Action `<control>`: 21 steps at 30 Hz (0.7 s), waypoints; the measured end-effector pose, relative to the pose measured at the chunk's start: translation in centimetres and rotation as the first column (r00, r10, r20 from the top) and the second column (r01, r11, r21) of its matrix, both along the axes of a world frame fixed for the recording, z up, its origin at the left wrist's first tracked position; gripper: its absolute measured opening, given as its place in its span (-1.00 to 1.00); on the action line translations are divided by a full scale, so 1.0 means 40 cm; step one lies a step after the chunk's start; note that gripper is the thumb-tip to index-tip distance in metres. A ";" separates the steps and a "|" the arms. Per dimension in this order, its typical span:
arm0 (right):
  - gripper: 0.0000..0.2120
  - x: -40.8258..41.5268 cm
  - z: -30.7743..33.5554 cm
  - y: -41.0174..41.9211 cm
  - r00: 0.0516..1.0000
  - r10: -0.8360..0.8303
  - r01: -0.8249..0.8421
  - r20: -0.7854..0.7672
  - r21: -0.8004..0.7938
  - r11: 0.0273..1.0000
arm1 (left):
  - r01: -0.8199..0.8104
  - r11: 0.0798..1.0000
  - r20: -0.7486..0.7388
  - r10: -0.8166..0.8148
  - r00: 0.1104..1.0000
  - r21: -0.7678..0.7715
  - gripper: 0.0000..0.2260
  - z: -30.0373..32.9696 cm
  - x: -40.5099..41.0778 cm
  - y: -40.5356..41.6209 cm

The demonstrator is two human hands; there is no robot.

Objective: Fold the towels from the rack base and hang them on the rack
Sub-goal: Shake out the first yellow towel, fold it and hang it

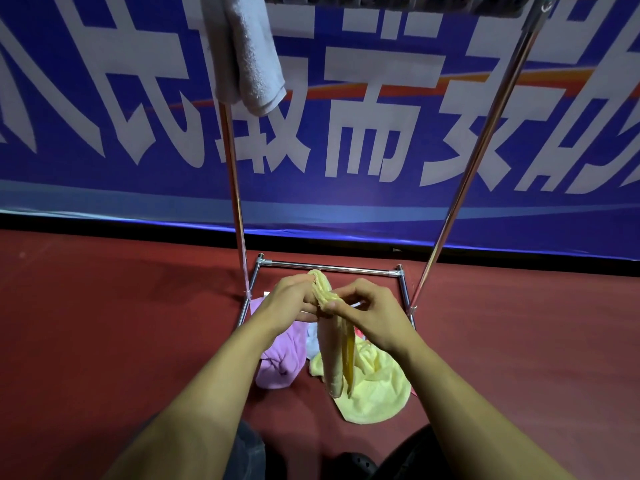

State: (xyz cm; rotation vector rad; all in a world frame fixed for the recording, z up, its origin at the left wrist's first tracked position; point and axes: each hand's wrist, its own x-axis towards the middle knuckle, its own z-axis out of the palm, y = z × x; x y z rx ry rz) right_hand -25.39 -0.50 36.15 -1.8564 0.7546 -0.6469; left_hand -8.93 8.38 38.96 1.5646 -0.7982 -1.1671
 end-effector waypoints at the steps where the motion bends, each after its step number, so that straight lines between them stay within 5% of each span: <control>1: -0.82 0.000 0.000 0.002 1.000 0.001 -0.001 -0.006 -0.013 1.000 | -0.034 0.999 -0.057 0.033 0.998 -0.009 -0.73 0.004 -0.003 0.001; 5: -0.69 0.002 0.002 0.007 0.999 0.003 -0.007 -0.038 -0.099 0.995 | -0.143 0.989 -0.237 0.134 0.962 -0.023 -0.73 0.001 0.001 0.001; 9: -0.89 0.005 0.004 -0.002 0.999 -0.050 0.047 -0.021 -0.136 0.990 | -0.117 0.992 -0.182 0.108 0.977 -0.039 -0.70 0.012 -0.007 0.004; 12: -0.93 0.001 0.001 -0.010 0.999 -0.051 0.050 -0.016 -0.098 0.994 | 0.003 1.000 0.103 -0.003 0.995 -0.003 -0.68 0.004 -0.001 0.004; 15: -0.93 -0.007 0.004 -0.021 0.995 -0.095 0.095 0.004 -0.045 0.994 | 0.023 0.999 0.563 -0.040 0.825 0.038 -0.70 -0.021 0.017 0.005; 18: -0.93 -0.011 0.016 -0.024 0.986 -0.142 0.137 0.089 0.063 0.989 | 0.023 0.998 0.692 0.022 0.721 -0.056 -0.82 -0.028 0.012 0.006; 21: -0.93 -0.009 0.028 -0.021 0.966 -0.183 0.149 0.181 0.186 0.971 | 0.009 0.987 0.672 0.101 0.734 -0.158 -0.76 -0.022 -0.007 -0.004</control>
